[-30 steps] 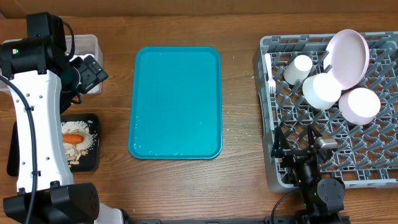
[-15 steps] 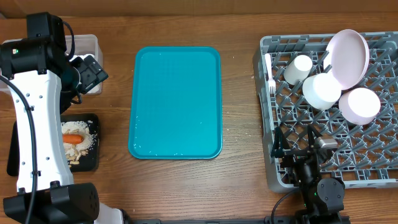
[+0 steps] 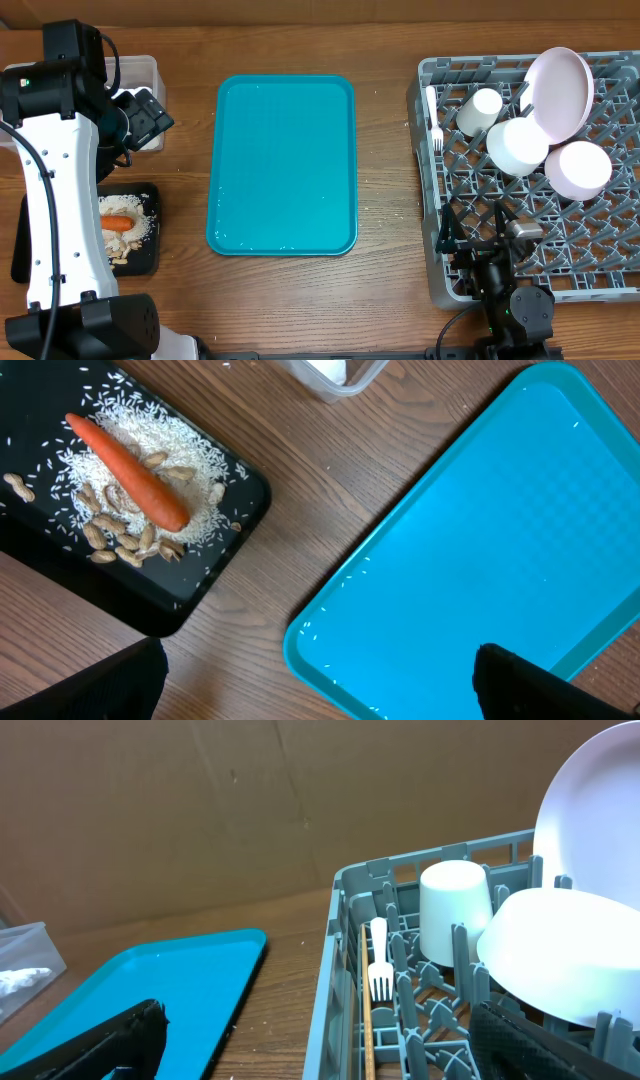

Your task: Sort waste into correct bins and load items into the dishwasher rack

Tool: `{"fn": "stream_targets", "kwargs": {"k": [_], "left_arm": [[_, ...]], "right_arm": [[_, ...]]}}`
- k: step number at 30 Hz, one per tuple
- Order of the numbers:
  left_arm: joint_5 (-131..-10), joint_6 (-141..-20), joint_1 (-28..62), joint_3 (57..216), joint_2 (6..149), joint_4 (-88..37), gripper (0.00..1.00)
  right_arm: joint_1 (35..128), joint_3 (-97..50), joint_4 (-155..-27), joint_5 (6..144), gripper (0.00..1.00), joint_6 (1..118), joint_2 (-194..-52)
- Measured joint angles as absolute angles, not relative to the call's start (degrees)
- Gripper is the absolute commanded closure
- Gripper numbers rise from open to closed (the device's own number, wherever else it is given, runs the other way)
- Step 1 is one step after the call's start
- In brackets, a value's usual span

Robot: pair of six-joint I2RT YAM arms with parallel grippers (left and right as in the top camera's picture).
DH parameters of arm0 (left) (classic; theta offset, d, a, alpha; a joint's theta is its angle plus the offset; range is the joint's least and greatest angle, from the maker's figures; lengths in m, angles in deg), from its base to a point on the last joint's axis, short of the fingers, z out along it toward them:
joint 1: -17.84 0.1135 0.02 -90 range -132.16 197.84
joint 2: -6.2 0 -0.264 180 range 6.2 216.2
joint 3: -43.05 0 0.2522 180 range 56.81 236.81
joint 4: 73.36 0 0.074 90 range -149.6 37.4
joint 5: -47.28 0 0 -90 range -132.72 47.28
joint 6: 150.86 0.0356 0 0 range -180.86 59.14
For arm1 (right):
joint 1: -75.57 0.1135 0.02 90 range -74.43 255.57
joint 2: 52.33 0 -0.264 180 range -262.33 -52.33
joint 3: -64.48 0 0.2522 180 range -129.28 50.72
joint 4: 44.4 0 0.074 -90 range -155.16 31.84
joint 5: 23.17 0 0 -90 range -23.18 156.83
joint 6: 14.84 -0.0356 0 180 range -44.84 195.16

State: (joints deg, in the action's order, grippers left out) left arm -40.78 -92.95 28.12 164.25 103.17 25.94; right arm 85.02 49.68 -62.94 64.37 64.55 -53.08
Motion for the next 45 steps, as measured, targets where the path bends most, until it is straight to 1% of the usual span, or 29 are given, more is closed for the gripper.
{"fn": "stream_targets", "kwargs": {"k": [42, 45], "left_arm": [[-40.8, -93.0, 28.1, 164.2, 103.2, 26.0, 0.00], [-40.8, -93.0, 28.1, 164.2, 103.2, 25.9, 0.00]], "right_arm": [[85.0, 49.7, -62.9, 64.3, 0.00, 64.5, -53.1], [85.0, 49.7, -63.0, 64.3, 0.00, 68.0, -53.3]]}}
